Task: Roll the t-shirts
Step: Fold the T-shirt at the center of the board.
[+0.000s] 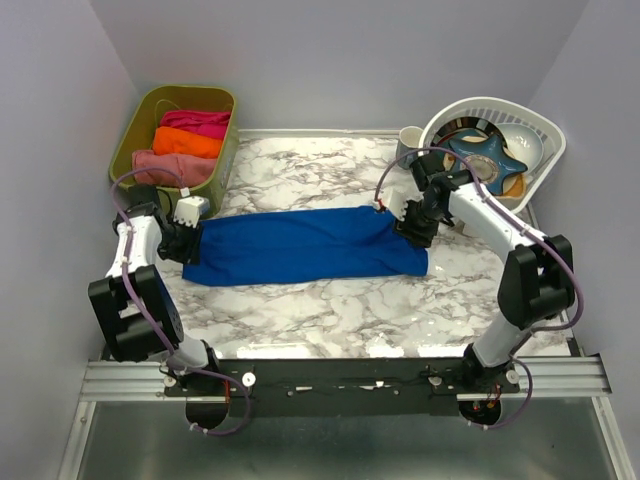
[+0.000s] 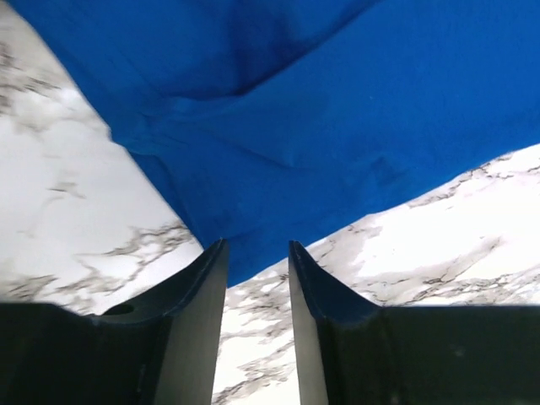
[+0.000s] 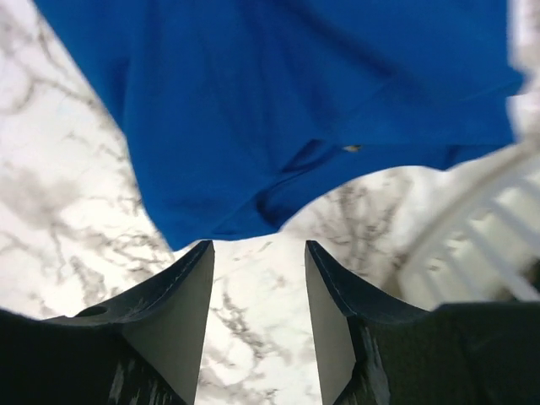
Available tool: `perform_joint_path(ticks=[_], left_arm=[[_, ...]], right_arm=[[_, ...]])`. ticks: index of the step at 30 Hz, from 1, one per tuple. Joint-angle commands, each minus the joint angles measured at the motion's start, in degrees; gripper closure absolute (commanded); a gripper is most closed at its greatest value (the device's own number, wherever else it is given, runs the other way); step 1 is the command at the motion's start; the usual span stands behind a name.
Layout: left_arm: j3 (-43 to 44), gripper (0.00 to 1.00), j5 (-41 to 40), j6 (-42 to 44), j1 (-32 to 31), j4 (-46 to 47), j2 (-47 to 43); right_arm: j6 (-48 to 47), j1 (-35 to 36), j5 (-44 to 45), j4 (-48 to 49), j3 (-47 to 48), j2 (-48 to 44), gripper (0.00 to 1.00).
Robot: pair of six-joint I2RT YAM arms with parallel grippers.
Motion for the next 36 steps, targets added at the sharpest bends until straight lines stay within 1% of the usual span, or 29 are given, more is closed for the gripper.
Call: perform_joint_path(ticks=[1, 4, 9, 10, 13, 18, 20, 29, 33, 34, 36], left_arm=[[-2.1, 0.59, 2.32, -1.36, -1.27, 3.16, 1.45], [-3.51, 0.6, 1.88, -2.33, -1.88, 4.57, 2.59], [-5.53, 0.61, -1.19, -2.24, -2.24, 6.06, 3.82], [-5.97, 0.62, -1.46, -2.07, -2.24, 6.15, 3.74], [-7.46, 0.62, -2.6, -1.72, -2.15, 6.77, 3.03], [-9.22, 0.62, -2.78, -2.33, -2.24, 7.73, 2.15], [-9.84, 0.62, -2.95, -2.51, -2.24, 7.82, 2.24], [-12.56, 0.62, -3.92, -2.86, -2.24, 8.79, 0.4], [-14.49, 0.62, -4.62, -3.03, -2.15, 9.49, -0.31], [-14.76, 0.62, -4.71, -3.12, -2.15, 9.58, -0.48], [-15.72, 0.63, -5.23, -3.03, -2.15, 9.58, -0.92]], right_arm=[[-2.27, -3.42, -6.63, -11.27, 1.63, 4.47, 0.43], [-3.67, -5.01, -6.9, -11.55, 1.1, 4.91, 0.42], [-6.67, -5.27, -7.34, -12.51, -0.39, 5.35, 0.41], [-6.67, -5.36, -7.6, -14.0, -0.31, 5.79, 0.38], [-6.84, -5.27, -8.74, -15.85, -0.3, 7.63, 0.36], [-6.58, -5.27, -8.84, -15.24, -0.39, 9.56, 0.35], [-6.75, -5.27, -9.27, -16.03, 0.31, 10.36, 0.32], [-6.84, -5.18, -8.57, -14.98, 0.66, 14.75, 0.3], [-5.7, -5.18, -9.01, -13.75, 0.4, 15.63, 0.37], [-5.44, -5.27, -9.01, -13.4, 0.49, 15.72, 0.47], [-4.65, -5.18, -8.14, -13.05, 0.49, 15.9, 0.61]])
